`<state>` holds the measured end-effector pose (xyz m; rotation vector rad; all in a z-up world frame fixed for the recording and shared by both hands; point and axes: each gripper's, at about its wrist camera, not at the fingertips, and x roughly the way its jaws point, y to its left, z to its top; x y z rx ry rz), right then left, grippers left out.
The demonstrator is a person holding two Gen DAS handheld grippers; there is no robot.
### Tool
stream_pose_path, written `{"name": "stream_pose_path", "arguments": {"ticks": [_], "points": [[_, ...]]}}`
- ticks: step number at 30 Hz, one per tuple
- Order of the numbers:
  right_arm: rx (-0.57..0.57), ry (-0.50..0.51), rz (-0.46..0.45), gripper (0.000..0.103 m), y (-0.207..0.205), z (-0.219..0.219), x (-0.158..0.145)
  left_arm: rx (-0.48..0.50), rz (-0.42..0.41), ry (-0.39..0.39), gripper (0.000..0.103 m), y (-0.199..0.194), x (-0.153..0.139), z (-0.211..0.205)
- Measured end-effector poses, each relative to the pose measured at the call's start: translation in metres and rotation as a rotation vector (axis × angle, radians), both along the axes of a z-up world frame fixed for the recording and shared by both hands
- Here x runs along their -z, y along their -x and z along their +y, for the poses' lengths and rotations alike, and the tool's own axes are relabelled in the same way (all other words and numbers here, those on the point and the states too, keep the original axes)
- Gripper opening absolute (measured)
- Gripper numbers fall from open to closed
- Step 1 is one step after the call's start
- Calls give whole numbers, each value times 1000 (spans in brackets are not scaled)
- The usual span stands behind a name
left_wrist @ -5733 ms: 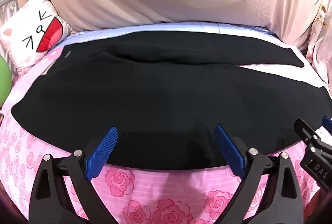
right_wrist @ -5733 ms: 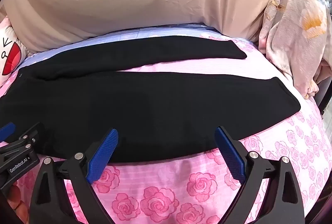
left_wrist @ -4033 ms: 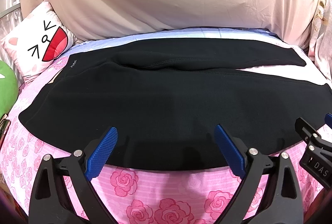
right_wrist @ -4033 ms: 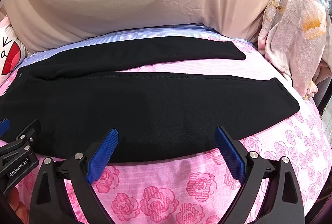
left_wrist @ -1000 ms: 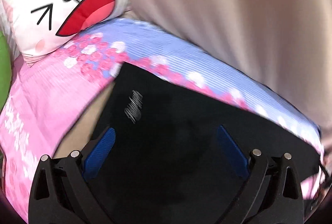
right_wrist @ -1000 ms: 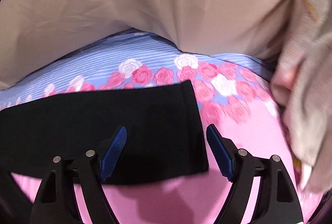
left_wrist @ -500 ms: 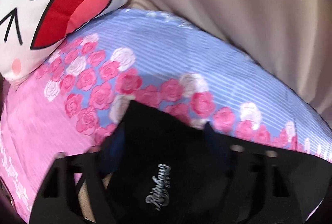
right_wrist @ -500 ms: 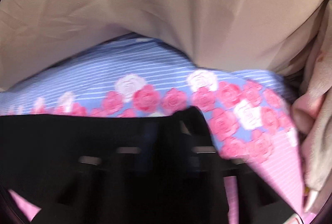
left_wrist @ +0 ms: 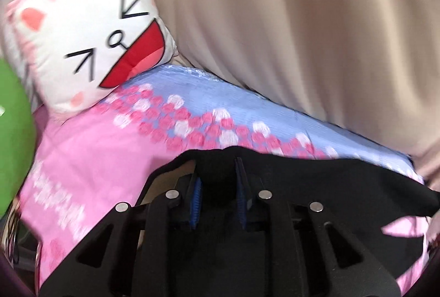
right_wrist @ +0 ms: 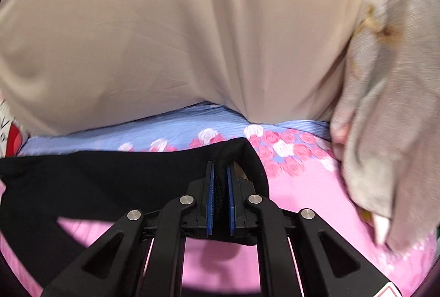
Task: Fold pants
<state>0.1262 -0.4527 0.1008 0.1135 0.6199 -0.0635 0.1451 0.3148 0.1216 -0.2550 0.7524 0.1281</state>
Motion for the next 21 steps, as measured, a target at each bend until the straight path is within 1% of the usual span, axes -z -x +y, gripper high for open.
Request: {"name": "stream_pose_path", "arguments": {"ticks": [1,2,4,7,9,11,12,13,14,15,16,17,18,19,21], "points": [[-2,16,-4,7,14,2,-2,2,-9,7,20,24,-1,3],[-9,29,-5,7,33,1,1,6,-7,15,20,39,2,6],[-5,54,11,7,63,1,9,0,24,28,21,73,17,13],[-4,75,73,7,88,-2,32,-43,99,14,23,99,49,23],[0,91,149,8,99,-2,60,-68,169,11,25,112,78,27],[1,106,189,10,110,2,77,-83,201,48,27,126,96,32],[6,105,199,13,116,2,84,-107,199,71,29,132,100,34],[17,109,202,20,120,0,89,-150,181,106,38,141,101,37],[28,115,195,25,124,1,88,-171,161,143,46,148,98,37],[58,134,177,36,132,2,84,-173,130,203,65,157,93,36],[78,150,156,44,140,4,79,-160,112,242,81,162,91,35],[88,154,137,46,143,3,77,-143,97,298,87,164,88,31],[95,148,115,47,152,3,71,-136,94,329,90,163,88,29],[99,138,104,47,159,3,67,-109,93,392,90,157,90,26],[80,76,81,48,173,6,62,-96,122,467,90,142,99,23]]}}
